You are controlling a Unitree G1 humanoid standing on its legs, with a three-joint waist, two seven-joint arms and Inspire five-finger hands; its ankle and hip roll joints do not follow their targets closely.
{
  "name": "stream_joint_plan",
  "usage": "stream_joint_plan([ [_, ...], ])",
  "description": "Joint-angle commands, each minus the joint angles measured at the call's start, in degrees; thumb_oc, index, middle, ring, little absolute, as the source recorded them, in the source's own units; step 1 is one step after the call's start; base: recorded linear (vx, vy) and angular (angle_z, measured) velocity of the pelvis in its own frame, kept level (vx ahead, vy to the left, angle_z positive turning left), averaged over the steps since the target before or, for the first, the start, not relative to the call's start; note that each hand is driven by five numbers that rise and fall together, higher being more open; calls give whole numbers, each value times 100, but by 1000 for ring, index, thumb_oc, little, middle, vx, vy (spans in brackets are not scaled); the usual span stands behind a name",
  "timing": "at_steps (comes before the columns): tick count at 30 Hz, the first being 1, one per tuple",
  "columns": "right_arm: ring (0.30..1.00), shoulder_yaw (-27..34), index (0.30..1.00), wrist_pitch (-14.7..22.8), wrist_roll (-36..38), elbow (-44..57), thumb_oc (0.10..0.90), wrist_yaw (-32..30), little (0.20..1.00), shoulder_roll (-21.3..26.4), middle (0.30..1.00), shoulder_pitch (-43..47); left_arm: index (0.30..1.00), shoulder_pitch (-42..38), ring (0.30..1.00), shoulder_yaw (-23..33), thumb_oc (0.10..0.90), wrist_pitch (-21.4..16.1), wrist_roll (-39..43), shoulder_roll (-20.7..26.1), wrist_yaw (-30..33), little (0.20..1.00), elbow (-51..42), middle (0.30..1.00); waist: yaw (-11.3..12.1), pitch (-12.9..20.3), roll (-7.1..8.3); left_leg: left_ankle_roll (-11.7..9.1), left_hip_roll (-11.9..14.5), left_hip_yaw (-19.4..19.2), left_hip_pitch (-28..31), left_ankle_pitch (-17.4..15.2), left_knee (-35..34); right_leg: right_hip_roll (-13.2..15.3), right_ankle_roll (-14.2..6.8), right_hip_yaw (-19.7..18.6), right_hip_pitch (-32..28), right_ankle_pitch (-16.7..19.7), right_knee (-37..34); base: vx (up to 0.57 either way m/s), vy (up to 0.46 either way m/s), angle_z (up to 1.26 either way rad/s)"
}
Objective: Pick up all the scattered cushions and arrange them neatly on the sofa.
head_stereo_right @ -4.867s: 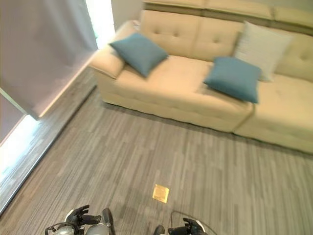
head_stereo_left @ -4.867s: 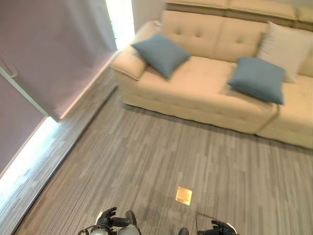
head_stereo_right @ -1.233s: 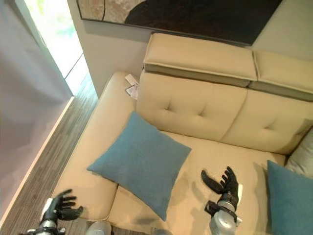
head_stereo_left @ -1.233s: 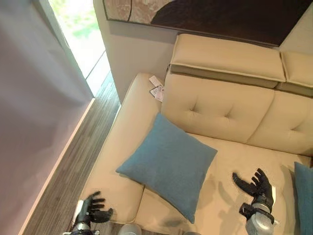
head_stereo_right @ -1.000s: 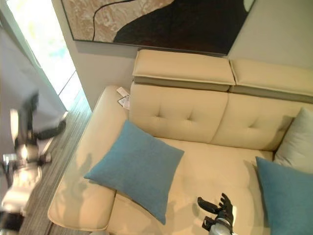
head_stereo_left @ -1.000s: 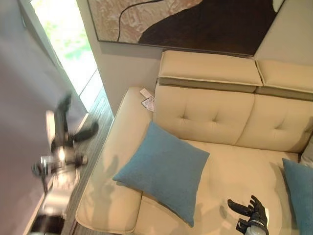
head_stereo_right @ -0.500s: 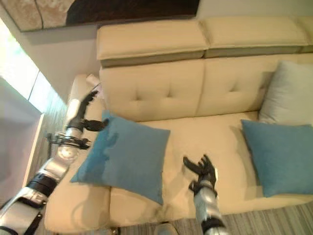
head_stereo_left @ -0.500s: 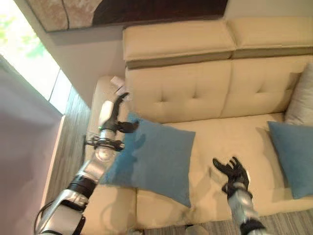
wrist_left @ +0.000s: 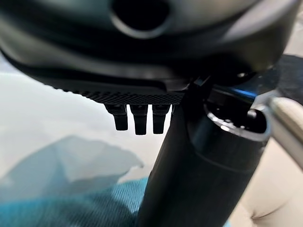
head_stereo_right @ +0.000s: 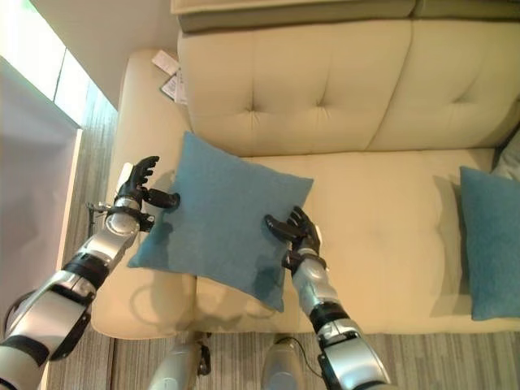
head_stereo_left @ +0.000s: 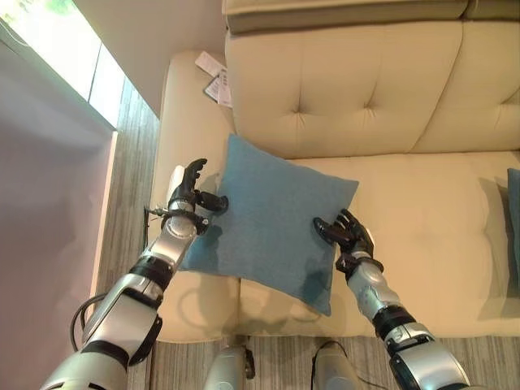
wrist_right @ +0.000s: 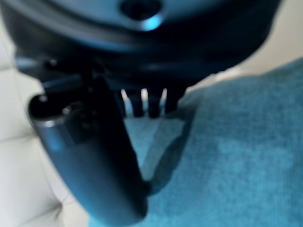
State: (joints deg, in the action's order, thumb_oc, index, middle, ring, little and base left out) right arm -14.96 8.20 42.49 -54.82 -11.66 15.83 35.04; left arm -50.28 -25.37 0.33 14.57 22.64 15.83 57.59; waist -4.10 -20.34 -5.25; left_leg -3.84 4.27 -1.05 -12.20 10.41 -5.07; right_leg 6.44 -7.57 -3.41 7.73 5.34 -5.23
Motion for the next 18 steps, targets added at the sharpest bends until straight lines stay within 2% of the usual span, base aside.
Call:
stream_joint_plan([
  [1,900,-332,900,-145,-468,-293,800,-2,900,61,900,800,900,-1273,900,4,800,-342,561,-124,-237,900,554,900,149,48,-80,-139,63,199,-110,-807,289,169,-145,124,308,-596,518,0,0,0],
  [4,900,-517,900,-302,-572,-714,800,54,900,43,900,1248,900,-1549,900,-114,800,-253,816,-355,-460,900,996,900,129,-20,-151,-148,48,192,-162,-748,222,166,-154,121,406,-575,517,0,0,0],
  [8,900,-1258,900,-802,-1525,-1462,800,164,900,27,900,2063,900,-1718,900,-356,800,-45,1048,-572,-929,900,1679,900,92,-107,-212,-171,52,151,-230,-664,157,156,-160,90,495,-523,494,0,0,0],
  [10,900,-1617,900,-983,-1978,-1811,800,260,900,-211,900,2352,900,-1633,900,-395,800,81,1345,-752,-1221,900,2011,900,44,-158,-214,-165,54,126,-226,-650,157,129,-139,37,515,-506,487,0,0,0],
  [14,900,-1699,900,-970,-2051,-1760,800,288,900,-417,900,2329,900,-1379,900,-558,800,109,1282,-868,-1428,900,1894,900,-3,-186,-217,-161,56,74,-219,-659,159,118,-131,-30,566,-485,504,2,17,-12],
  [15,900,-1740,900,-971,-2067,-1694,800,298,900,-461,900,2289,556,-1305,556,-588,571,89,1335,-904,-1465,556,1806,556,-19,-197,-218,-160,58,58,-212,-664,156,120,-127,-57,575,-486,504,-3,19,-20],
  [16,900,-1821,900,-957,-2127,-1536,800,314,900,-558,900,2205,300,-1169,300,-562,400,54,1718,-973,-1507,300,1635,300,-59,-222,-231,-153,54,27,-209,-675,160,118,-120,-102,616,-483,518,-8,21,-11],
  [18,900,-1857,900,-966,-2147,-1462,800,322,900,-603,900,2133,300,-1080,300,-554,400,26,1921,-1017,-1497,300,1521,300,-78,-238,-243,-148,53,17,-210,-676,156,114,-116,-125,637,-487,534,-8,6,-3],
])
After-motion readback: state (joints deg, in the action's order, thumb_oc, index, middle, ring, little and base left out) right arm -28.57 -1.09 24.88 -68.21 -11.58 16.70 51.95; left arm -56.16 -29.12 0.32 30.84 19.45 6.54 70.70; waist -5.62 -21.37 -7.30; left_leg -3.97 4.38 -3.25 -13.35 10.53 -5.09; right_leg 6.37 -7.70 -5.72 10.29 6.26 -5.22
